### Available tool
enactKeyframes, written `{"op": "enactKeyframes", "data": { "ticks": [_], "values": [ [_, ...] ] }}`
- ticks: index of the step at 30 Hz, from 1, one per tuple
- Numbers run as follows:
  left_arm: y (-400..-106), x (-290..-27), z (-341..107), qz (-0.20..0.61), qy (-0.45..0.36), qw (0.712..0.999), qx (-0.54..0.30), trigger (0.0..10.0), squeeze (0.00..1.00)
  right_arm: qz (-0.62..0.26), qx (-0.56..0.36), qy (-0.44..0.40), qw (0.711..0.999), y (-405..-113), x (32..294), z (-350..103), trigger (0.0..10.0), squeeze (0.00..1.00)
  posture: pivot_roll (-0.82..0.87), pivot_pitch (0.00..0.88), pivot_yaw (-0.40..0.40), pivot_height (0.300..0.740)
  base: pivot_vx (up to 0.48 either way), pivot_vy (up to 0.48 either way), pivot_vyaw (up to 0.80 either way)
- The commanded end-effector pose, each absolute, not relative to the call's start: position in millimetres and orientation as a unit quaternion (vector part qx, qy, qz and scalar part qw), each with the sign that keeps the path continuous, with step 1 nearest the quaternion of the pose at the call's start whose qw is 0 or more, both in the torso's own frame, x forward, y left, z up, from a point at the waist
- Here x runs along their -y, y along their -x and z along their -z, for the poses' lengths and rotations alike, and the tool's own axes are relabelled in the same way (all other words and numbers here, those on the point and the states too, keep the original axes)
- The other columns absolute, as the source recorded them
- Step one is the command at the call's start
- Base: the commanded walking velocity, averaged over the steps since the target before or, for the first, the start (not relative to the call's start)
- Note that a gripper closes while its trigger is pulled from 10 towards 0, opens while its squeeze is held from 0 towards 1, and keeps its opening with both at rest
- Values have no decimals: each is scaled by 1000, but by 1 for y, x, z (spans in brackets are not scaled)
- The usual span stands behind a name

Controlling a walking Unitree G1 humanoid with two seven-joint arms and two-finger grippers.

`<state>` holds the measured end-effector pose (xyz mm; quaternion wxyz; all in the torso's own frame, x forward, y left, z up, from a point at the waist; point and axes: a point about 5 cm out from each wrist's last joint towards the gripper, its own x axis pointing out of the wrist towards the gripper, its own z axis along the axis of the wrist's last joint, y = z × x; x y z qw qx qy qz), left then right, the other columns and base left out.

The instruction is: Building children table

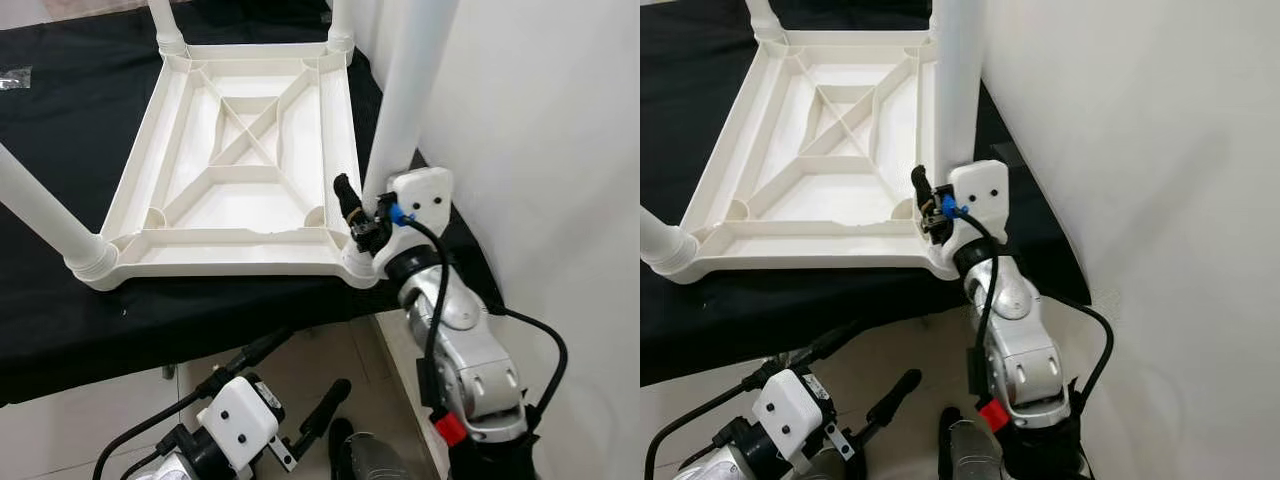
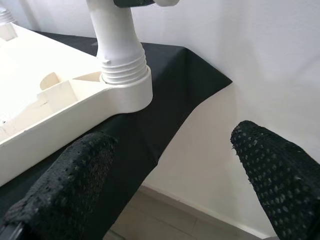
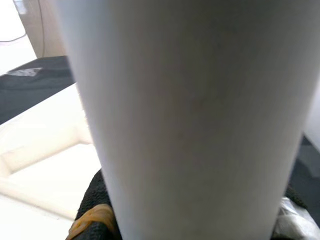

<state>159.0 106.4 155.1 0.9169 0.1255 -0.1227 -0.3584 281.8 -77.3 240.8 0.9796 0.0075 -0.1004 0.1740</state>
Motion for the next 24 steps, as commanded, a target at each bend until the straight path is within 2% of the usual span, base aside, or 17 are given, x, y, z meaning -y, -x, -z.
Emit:
{"op": "enactKeyframes", "data": {
  "ticks": [1,2,3,6,8,11,13,14,17,18,24],
  "values": [
    [-157,-105,-151,362,-129,916,116,10000,0,-242,-1,-42,969,-279,62,-209,10000,322,6,346,-17,740,0,0,0],
    [-157,-105,-151,362,-129,916,116,10000,0,-242,-1,-42,969,-279,62,-209,10000,322,6,346,-17,740,0,0,0],
    [-157,-105,-151,362,-129,916,117,10000,0,-305,28,-67,949,-273,56,-219,10000,1000,6,345,-16,740,0,0,0],
    [-157,-104,-151,362,-128,916,117,10000,0,-421,80,-96,899,-260,53,-238,10000,1000,0,346,-15,740,0,0,0],
    [-157,-104,-150,362,-128,916,117,10000,0,-432,83,-97,893,-259,54,-240,10000,1000,0,346,-15,740,0,0,0],
    [-157,-103,-151,363,-127,916,118,10000,0,-462,102,-47,880,-271,84,-253,10000,1000,3,348,-17,740,0,0,0],
    [-157,-103,-151,363,-127,916,118,10000,0,-462,102,-47,880,-271,84,-253,10000,1000,3,348,-17,740,0,0,0],
    [-157,-103,-151,363,-127,916,119,10000,0,-487,101,-4,868,-275,99,-256,10000,996,6,348,-18,740,0,0,0],
    [-157,-102,-151,363,-127,915,119,10000,0,-501,97,11,860,-276,105,-257,10000,996,8,349,-18,740,0,0,0],
    [-157,-103,-151,362,-127,916,120,10000,0,-516,91,17,851,-277,111,-258,10000,0,8,350,-18,740,0,0,0],
    [-156,-102,-152,363,-127,915,120,10000,0,-546,64,44,835,-285,139,-256,10000,0,8,350,-17,740,0,0,0]
  ]
}}
